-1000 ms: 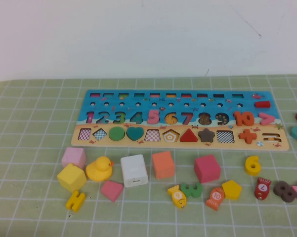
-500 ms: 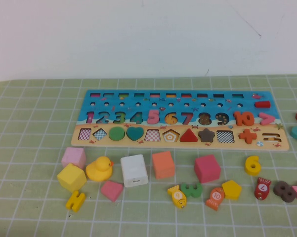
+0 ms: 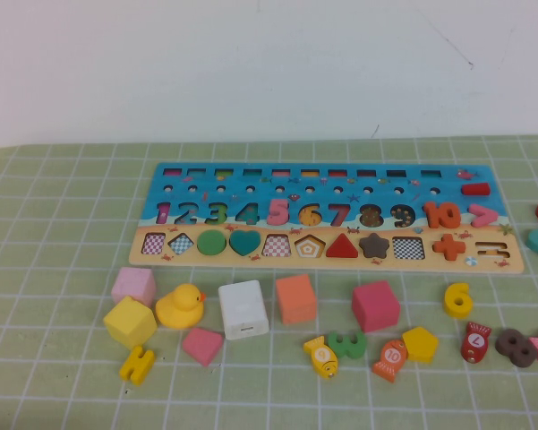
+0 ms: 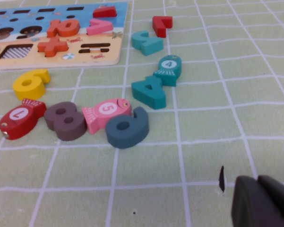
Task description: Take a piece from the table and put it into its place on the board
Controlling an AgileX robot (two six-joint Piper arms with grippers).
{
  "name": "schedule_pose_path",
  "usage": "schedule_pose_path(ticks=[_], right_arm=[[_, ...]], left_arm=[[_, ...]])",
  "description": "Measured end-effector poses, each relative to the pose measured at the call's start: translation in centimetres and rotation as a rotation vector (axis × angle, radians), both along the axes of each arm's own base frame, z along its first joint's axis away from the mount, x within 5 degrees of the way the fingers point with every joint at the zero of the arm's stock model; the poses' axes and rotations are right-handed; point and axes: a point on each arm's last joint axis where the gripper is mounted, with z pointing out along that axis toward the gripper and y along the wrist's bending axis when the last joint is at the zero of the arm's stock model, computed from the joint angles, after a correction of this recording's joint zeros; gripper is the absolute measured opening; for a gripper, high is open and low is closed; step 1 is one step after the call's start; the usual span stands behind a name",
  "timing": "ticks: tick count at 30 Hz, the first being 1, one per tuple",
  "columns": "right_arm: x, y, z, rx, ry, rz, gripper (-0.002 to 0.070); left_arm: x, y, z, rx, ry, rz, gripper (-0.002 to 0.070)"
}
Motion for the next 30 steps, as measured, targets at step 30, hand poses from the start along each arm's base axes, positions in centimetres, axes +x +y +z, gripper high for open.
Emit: schedule_pose_path(ticks=[30], right_arm=[[-3.3, -0.1, 12.0, 0.080, -1.217, 0.009, -0.0003]], left_arm=[[0.0, 0.0, 0.0, 0.000, 0.000, 0.000, -0.0002]])
